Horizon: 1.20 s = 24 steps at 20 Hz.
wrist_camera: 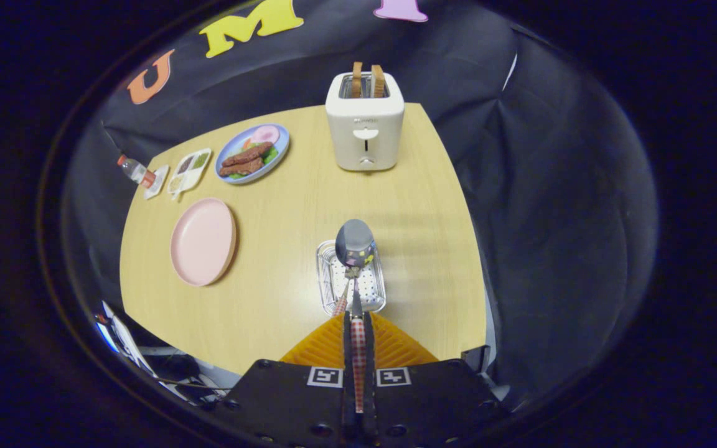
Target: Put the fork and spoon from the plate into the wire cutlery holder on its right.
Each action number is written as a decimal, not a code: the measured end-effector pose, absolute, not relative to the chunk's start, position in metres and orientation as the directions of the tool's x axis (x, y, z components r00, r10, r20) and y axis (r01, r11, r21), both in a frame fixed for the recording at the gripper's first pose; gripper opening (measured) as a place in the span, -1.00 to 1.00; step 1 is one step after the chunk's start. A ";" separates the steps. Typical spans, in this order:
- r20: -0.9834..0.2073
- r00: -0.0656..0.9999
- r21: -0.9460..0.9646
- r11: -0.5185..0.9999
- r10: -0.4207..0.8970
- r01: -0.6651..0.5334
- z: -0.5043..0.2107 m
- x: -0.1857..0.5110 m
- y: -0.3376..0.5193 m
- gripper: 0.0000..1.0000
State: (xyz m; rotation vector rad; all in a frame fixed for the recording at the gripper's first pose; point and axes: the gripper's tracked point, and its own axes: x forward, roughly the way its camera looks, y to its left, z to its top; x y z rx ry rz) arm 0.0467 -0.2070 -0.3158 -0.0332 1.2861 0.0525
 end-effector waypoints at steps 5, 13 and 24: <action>-0.987 0.158 0.021 0.998 0.031 -0.062 -0.336 0.044 -0.209 -0.85; -0.990 0.140 0.037 0.999 0.035 0.010 -0.353 0.064 -0.214 -0.85; -0.956 0.286 0.070 0.997 0.071 -0.015 -0.340 0.089 -0.188 -0.25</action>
